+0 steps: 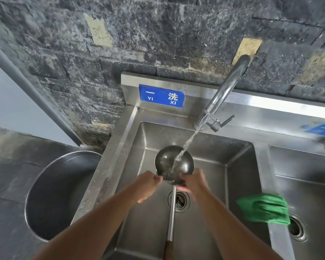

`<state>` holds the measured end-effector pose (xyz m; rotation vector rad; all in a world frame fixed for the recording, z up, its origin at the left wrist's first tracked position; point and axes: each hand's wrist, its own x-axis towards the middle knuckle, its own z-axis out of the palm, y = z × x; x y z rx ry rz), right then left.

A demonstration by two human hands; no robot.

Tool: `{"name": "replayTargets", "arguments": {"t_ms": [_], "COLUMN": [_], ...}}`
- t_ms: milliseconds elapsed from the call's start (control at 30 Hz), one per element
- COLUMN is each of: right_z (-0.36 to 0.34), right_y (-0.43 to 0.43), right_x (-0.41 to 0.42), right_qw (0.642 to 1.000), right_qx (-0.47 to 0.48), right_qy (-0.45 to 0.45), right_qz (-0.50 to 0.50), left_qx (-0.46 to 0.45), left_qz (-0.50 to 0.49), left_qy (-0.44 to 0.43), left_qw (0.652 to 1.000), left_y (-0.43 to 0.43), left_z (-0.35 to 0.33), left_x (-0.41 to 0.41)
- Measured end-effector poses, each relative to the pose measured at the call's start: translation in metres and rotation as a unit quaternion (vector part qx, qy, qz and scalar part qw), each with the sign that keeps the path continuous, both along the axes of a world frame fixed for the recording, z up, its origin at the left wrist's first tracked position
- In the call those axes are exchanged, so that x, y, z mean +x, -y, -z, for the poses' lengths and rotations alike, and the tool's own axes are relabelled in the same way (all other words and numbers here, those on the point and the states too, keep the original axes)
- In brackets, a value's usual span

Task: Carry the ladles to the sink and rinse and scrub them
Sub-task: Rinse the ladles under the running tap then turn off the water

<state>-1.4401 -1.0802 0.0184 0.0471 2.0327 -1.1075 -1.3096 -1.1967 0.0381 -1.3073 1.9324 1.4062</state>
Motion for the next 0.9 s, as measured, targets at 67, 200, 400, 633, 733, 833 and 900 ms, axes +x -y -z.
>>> {"name": "replayTargets", "arguments": {"t_ms": [67,200,400,633,733,833,900], "right_z": [-0.018,-0.039,-0.035,-0.034,-0.027,-0.011,0.007], "right_y": [0.016,0.039,0.048,0.035,0.011,-0.02,-0.053], "right_x": [-0.014,-0.017,0.014,-0.012,-0.012,-0.008,-0.006], "right_qw": [0.995,0.981,0.962,0.988,0.964,0.943,0.907], "right_qx": [0.017,-0.135,-0.236,-0.121,-0.102,-0.043,0.062], "right_qy": [-0.1,0.039,0.111,-0.019,-0.135,-0.155,-0.218], "right_qz": [-0.014,0.133,0.088,-0.09,-0.203,-0.29,-0.354], "left_qx": [-0.013,0.003,-0.006,0.123,0.145,0.161,0.174], "left_qz": [-0.039,-0.126,-0.257,-0.367,-0.374,-0.429,-0.47], "left_qy": [-0.057,-0.168,-0.282,-0.316,-0.329,-0.354,-0.356], "left_qw": [0.998,0.978,0.924,0.866,0.855,0.815,0.788], "left_y": [-0.002,-0.006,-0.011,-0.027,-0.033,-0.026,-0.009], "left_z": [0.001,-0.006,-0.024,-0.021,-0.018,-0.024,-0.025], "left_x": [-0.011,-0.046,-0.091,-0.094,-0.085,-0.077,-0.07]}}
